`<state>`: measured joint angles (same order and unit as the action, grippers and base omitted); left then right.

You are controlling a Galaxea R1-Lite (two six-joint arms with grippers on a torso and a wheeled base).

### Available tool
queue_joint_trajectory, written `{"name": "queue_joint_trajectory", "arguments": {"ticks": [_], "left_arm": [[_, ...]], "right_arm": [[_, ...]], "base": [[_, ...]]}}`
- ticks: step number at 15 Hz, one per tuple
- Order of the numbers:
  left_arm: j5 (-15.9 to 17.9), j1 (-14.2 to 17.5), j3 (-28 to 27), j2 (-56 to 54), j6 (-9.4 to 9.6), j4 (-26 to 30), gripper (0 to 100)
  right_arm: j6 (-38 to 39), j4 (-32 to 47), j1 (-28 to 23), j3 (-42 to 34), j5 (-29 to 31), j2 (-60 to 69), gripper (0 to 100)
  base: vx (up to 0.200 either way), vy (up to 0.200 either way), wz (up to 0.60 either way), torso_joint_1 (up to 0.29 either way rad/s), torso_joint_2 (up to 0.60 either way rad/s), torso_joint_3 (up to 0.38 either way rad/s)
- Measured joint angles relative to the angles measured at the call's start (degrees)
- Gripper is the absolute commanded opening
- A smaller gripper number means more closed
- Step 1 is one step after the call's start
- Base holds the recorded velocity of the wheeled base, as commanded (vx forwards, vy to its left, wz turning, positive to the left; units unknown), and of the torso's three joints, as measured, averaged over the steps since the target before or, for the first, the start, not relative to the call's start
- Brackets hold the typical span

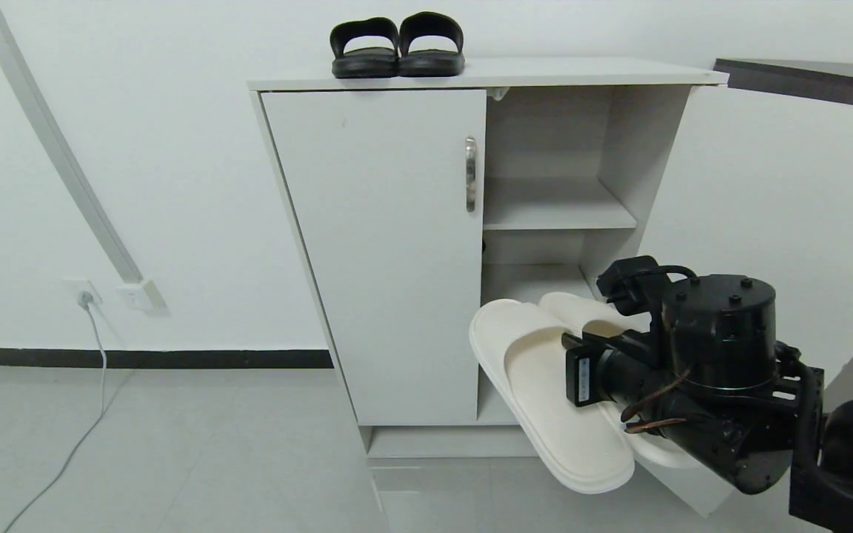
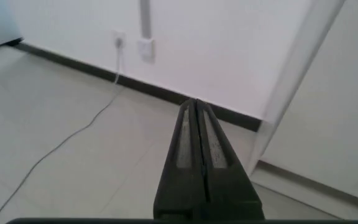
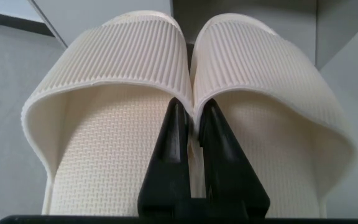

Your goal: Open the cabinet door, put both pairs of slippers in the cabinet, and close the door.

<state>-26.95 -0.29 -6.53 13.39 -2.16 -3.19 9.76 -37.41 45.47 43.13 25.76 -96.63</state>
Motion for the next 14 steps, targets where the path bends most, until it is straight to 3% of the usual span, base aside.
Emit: {"name": "queue_joint_trajectory", "arguments": {"ticks": [1, 2, 5, 7, 8, 11, 14], "left_arm": [[0.96, 0.56, 2.9, -3.57, -0.09, 0.73, 0], [4.46, 0.65, 4.64, -6.86, 0.05, 0.71, 0], [19.32, 0.37, 6.29, -11.61, 0.96, 2.4, 0], [25.21, 0.29, 6.42, -12.7, 2.11, 3.44, 0], [27.06, 0.27, 6.44, -13.01, 2.82, 3.19, 0], [27.25, 0.27, 6.51, -13.41, 2.51, 3.19, 0], [27.22, 0.27, 6.53, -13.54, 2.43, 3.19, 0]], "right_arm": [[0.0, -0.09, 0.15, -0.05, -0.06, -0.13, 0], [0.0, -0.02, 0.15, -0.22, -0.11, -0.44, 0], [0.05, -1.48, 0.41, -0.5, -0.11, -1.1, 0], [0.0, -1.45, 0.48, -0.57, -0.17, -1.32, 0], [0.0, -1.45, 0.65, -0.6, -0.12, -1.46, 0], [0.02, -3.17, 0.89, 0.44, 0.24, -2.84, 0], [0.33, -4.07, 0.89, 5.1, 7.44, -6.49, 0]], "base": [[0.0, 0.0, 0.0, 0.0, 0.0, 0.0], [0.0, 0.0, 0.0, 0.0, 0.0, 0.0], [0.0, 0.0, 0.0, 0.0, 0.0, 0.0], [0.0, 0.0, 0.0, 0.0, 0.0, 0.0], [0.0, 0.0, 0.0, 0.0, 0.0, 0.0], [0.0, 0.0, 0.0, 0.0, 0.0, 0.0], [0.0, 0.0, 0.0, 0.0, 0.0, 0.0]]}}
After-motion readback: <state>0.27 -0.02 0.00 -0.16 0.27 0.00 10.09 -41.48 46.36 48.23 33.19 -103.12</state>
